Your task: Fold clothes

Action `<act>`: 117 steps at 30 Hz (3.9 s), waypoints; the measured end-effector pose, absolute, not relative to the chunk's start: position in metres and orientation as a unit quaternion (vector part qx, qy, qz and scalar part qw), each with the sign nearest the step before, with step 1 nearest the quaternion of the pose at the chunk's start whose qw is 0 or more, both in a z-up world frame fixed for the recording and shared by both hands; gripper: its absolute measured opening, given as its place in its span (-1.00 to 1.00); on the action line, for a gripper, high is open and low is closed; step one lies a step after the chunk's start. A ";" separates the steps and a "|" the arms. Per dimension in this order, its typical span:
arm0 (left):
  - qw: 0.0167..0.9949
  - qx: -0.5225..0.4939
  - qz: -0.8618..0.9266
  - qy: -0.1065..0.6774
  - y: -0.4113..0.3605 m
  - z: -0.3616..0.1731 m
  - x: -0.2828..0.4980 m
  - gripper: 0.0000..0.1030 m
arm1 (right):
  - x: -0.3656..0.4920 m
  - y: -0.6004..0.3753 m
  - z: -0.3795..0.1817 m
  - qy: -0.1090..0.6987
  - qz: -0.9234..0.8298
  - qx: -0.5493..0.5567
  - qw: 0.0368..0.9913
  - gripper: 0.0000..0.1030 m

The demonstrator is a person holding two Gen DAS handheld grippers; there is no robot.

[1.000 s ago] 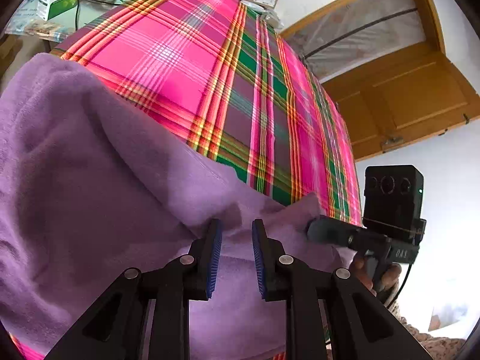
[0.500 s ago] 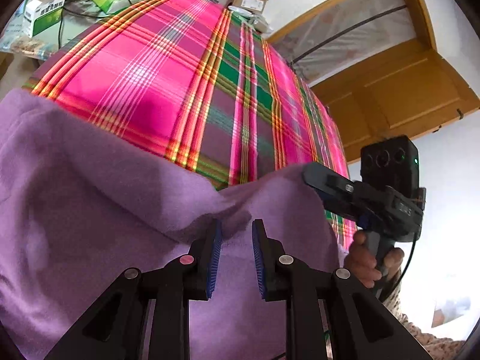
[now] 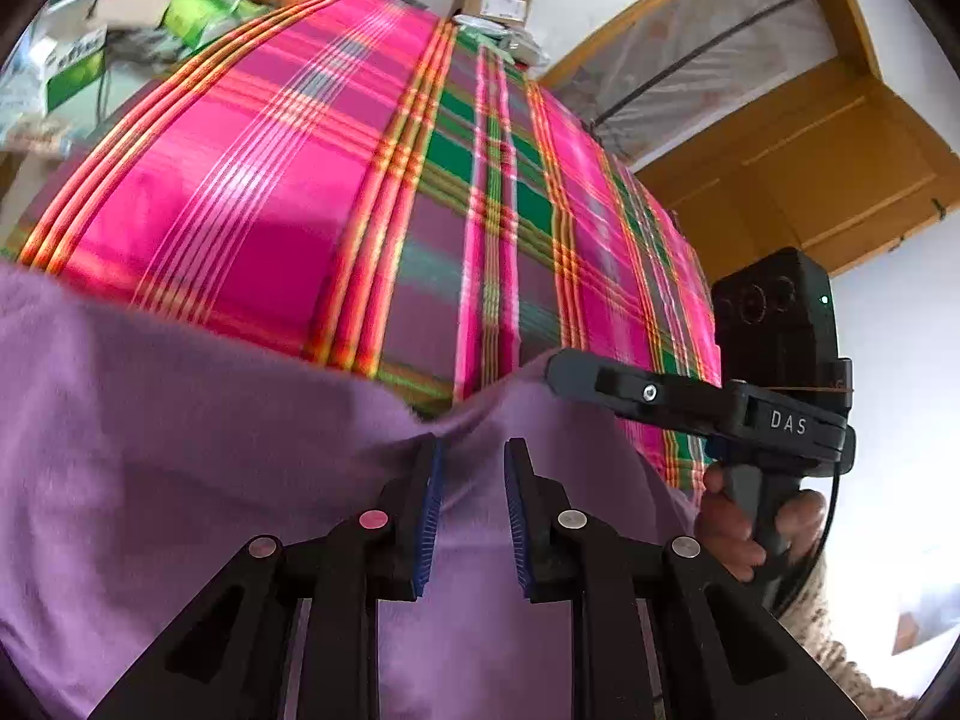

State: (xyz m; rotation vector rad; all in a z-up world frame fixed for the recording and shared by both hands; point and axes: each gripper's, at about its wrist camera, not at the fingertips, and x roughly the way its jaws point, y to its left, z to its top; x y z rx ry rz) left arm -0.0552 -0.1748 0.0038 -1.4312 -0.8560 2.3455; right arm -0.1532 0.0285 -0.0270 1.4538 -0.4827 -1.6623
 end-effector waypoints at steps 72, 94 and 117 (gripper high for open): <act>0.109 -0.472 0.827 -0.286 -0.185 0.012 -0.091 -0.60 | -0.091 0.084 0.016 -0.071 -0.802 0.485 0.342 -0.61; -0.076 -0.461 0.776 -0.424 -0.367 -0.005 -0.015 -0.32 | -0.134 0.041 -0.017 -0.152 -0.734 0.555 0.362 -0.56; 0.011 -0.475 0.729 -0.492 -0.353 -0.013 -0.017 -0.33 | -0.128 0.036 -0.015 -0.137 -0.756 0.545 0.335 -0.68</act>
